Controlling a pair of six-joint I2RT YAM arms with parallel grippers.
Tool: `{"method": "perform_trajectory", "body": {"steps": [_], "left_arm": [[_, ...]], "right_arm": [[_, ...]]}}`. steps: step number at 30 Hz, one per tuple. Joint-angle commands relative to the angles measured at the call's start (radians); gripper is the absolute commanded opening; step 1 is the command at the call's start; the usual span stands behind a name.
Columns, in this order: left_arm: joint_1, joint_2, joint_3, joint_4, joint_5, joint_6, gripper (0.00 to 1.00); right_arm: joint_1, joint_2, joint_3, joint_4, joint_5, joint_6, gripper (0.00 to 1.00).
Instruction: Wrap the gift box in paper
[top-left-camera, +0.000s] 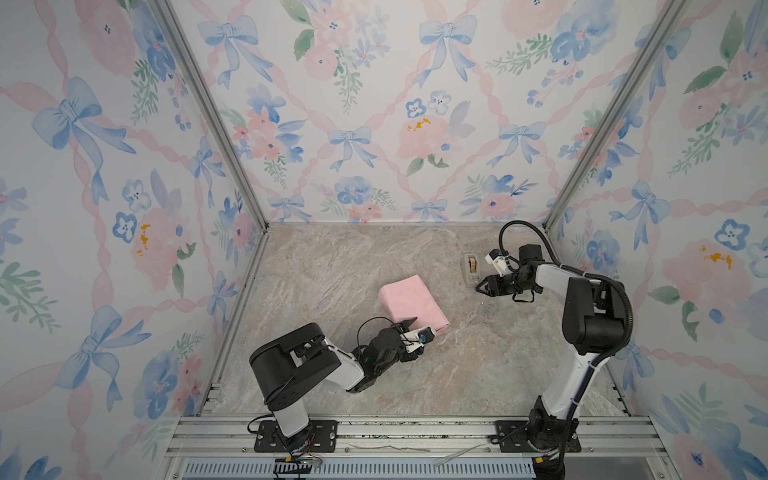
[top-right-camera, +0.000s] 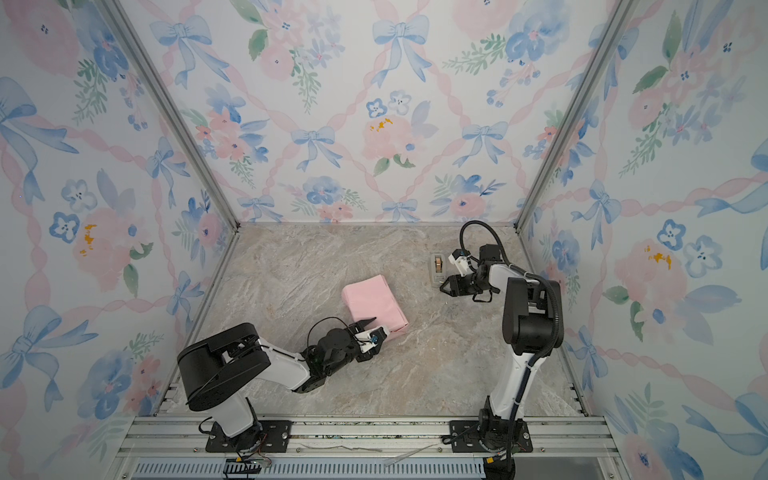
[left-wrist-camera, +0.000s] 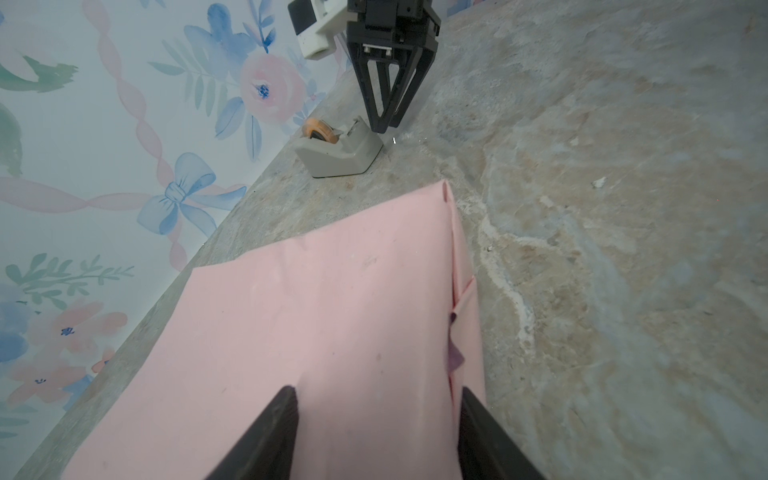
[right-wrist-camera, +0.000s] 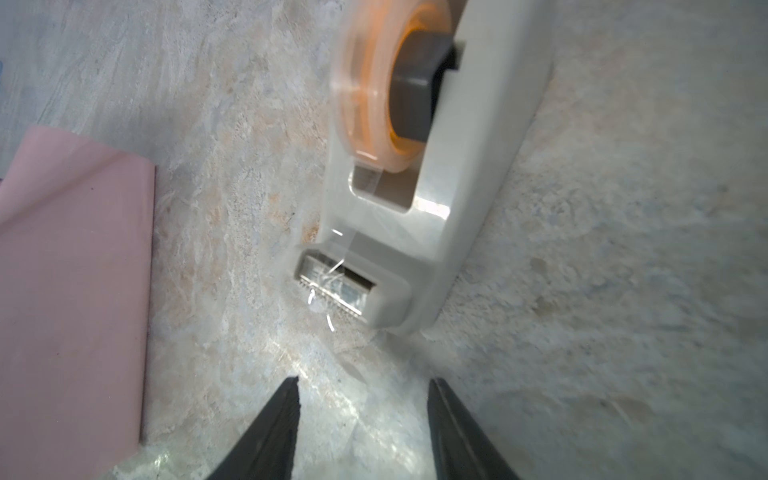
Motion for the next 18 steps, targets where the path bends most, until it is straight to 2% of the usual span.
{"method": "perform_trajectory", "body": {"steps": [1,18], "left_arm": [[0.011,0.007,0.007,-0.068,0.015,0.0,0.61],[0.01,-0.007,0.004,-0.073,0.009,0.009,0.61]], "right_arm": [[0.013,0.03,0.046,-0.075,-0.02,-0.046,0.52],[0.047,0.097,0.116,-0.149,0.054,-0.049,0.51]]}}
